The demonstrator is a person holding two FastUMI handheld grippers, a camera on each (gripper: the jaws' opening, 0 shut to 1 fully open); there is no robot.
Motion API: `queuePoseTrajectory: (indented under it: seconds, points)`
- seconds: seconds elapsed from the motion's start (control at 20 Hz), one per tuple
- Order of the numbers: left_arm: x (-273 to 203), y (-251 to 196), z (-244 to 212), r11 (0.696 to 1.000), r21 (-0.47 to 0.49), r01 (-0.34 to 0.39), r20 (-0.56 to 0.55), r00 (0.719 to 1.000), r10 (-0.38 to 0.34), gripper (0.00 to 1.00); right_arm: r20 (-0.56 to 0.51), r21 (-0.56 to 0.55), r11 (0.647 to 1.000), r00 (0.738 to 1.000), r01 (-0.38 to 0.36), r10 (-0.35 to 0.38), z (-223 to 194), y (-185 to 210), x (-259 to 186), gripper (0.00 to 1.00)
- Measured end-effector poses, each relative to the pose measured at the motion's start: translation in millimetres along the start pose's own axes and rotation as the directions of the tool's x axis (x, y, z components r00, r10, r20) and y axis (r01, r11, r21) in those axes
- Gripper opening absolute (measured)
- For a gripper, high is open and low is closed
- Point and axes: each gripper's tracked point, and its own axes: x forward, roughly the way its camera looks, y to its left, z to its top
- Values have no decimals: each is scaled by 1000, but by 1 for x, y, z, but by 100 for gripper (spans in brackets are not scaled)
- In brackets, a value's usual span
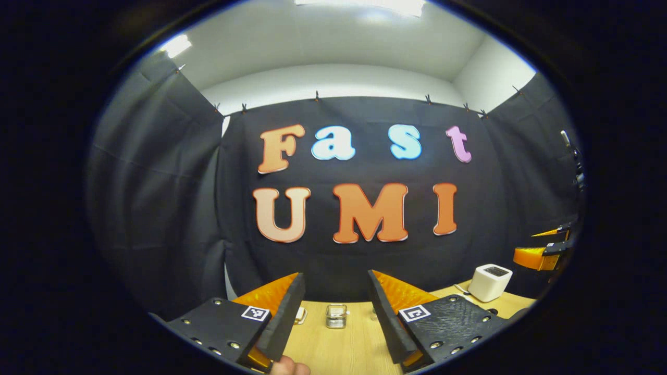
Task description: First push the handle of the pot to place it horizontally, then grasp the pot with both hands and set it on the induction cooktop.
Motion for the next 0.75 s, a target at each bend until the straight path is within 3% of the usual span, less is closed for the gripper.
queuePoseTrajectory:
  seconds: [0.05, 0.15, 0.25, 0.3, 0.35, 0.4, 0.5, 0.75]
  points:
    - [-7, 12, 20, 1000, -21, -9, 27, 1000, 9, 75, 31, -5, 1000, 999, -10, 10, 14, 5, -10, 98]
    - [-21, 33, 55, 996, -88, -21, 77, 997, 28, 77, 104, -20, 1000, 994, -16, 18, 48, 10, -29, 93]
    - [-34, 53, 79, 990, -137, -24, 117, 992, 40, 76, 178, -43, 999, 984, -2, 10, 74, 11, -48, 97]
    - [-40, 66, 89, 990, -134, -33, 130, 990, 51, 77, 209, -57, 998, 978, 9, 3, 88, 9, -58, 94]
    - [-48, 81, 102, 990, -131, -43, 149, 987, 62, 77, 233, -65, 998, 972, 22, -6, 98, 4, -67, 98]
    - [-57, 93, 113, 990, -131, -48, 171, 983, 70, 75, 252, -63, 997, 967, 38, -21, 107, 1, -76, 94]
    - [-74, 117, 132, 989, -124, -76, 206, 973, 101, 75, 285, -40, 998, 958, 52, -38, 123, -3, -90, 97]
    - [-104, 169, 157, 973, -38, -228, 302, 926, 229, 75, 365, -27, 999, 931, 19, -8, 141, -4, -113, 97]
